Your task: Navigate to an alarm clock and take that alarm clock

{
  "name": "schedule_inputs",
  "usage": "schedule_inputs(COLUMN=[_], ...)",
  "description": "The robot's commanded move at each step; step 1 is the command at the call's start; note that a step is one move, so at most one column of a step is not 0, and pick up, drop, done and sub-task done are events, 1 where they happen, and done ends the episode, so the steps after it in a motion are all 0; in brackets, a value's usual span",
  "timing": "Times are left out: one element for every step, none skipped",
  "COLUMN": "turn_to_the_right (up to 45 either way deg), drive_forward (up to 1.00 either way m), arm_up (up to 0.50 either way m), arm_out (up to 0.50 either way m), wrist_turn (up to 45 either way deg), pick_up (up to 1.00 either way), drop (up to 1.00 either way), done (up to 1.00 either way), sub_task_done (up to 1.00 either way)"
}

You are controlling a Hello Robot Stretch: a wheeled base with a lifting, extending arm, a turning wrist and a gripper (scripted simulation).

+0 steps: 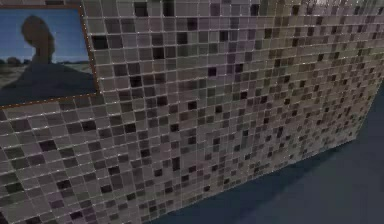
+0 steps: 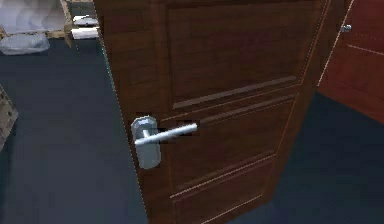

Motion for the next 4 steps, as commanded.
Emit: schedule_inputs(turn_to_the_right=[27.0,0.0,33.0,0.0], drive_forward=[0.0,0.6,0.0,1.0], arm_up=[0.0,0.0,0.0,0.0], arm_out=[0.0,0.0,0.0,0.0], wrist_turn=[0.0,0.0,0.0,0.0], pick_up=[0.0,0.0,0.0,0.0], drop=[0.0,0.0,0.0,0.0], done=[0.0,0.0,0.0,0.0], sub_task_done=[0.0,0.0,0.0,0.0])
